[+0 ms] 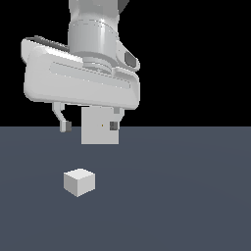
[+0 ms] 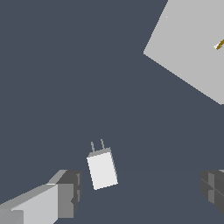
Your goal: Plug the charger into the wall socket.
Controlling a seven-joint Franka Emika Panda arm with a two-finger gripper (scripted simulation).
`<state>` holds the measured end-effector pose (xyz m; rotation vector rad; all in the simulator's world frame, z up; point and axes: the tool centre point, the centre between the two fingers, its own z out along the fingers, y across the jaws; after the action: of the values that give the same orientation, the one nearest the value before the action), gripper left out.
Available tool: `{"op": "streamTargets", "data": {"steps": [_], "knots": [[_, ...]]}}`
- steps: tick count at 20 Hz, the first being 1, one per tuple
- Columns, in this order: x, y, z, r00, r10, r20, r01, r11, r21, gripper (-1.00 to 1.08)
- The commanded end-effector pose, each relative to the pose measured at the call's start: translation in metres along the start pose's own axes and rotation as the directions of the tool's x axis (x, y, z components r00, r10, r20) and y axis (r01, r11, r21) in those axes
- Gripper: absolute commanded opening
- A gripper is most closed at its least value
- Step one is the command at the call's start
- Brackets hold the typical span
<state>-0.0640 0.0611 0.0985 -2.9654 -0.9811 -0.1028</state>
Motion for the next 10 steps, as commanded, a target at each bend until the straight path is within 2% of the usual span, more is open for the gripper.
{"op": "streamTargets", "data": {"steps": [1, 10], "knots": [[-0.005, -0.009, 0.009, 0.998, -0.066, -0.006, 0.066, 0.998, 0.006, 1.0], [-0.02, -0.029, 0.029, 0.977, -0.213, -0.018, 0.213, 0.977, 0.019, 1.0]]}}
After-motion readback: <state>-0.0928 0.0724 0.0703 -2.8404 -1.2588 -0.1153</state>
